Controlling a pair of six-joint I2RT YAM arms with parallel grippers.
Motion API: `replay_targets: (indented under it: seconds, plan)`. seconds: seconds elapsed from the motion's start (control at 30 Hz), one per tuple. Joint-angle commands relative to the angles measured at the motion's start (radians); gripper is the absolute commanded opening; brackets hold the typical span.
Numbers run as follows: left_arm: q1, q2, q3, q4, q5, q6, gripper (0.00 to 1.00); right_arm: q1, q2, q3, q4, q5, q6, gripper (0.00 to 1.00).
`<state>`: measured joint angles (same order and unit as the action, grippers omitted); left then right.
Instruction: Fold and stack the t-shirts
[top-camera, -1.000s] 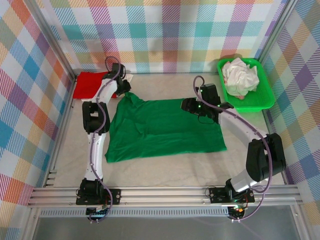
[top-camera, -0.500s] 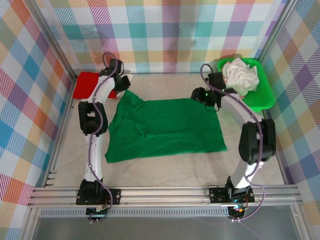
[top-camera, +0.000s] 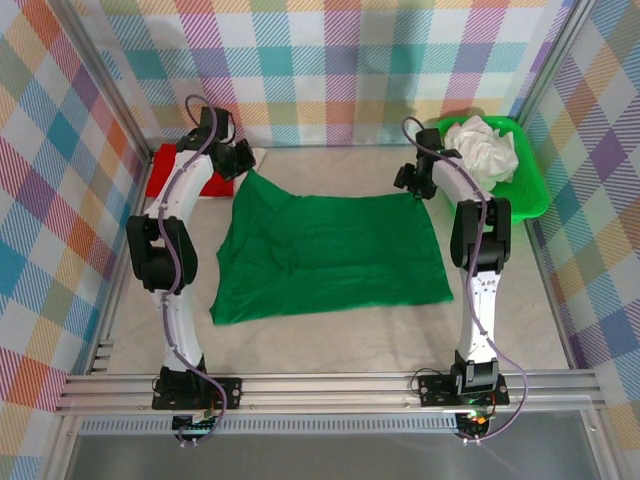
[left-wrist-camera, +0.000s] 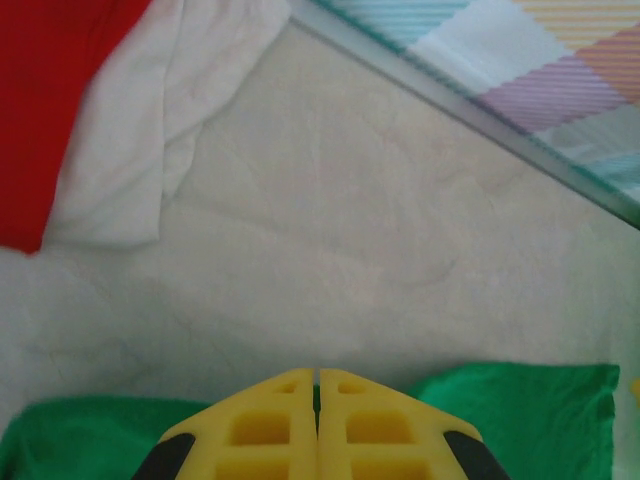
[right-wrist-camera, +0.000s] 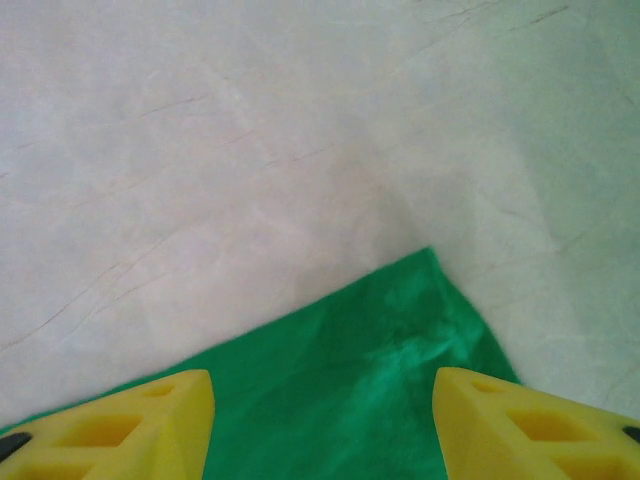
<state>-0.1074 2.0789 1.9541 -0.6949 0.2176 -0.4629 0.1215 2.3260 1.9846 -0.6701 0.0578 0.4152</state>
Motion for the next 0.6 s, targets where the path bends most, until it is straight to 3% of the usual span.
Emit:
replay_targets:
  seconds: [0.0, 0.17, 0.37, 0.43, 0.47, 0.57]
  plan:
    - [-0.016, -0.087, -0.081, 0.046, 0.035, -0.04, 0.03, -0.002, 0.049, 0.086, -0.096, 0.056, -0.015, 0.6]
    - [-0.022, -0.086, -0.104, 0.028, 0.019, -0.017, 0.11, -0.003, 0.115, 0.167, -0.127, 0.044, -0.009, 0.6]
    - [-0.022, -0.034, -0.083, 0.028, 0.019, -0.009, 0.18, -0.002, 0.1, 0.12, -0.081, 0.008, 0.0, 0.6]
    - [-0.025, -0.012, -0.08, 0.035, 0.036, -0.008, 0.06, -0.003, 0.088, 0.095, -0.062, 0.002, -0.002, 0.59]
    - [-0.027, -0.002, -0.078, 0.035, 0.035, -0.009, 0.07, -0.004, 0.083, 0.087, -0.056, 0.002, -0.001, 0.59]
    - [-0.028, 0.025, -0.077, 0.026, 0.016, -0.005, 0.25, -0.01, 0.08, 0.076, -0.054, -0.012, 0.001, 0.59]
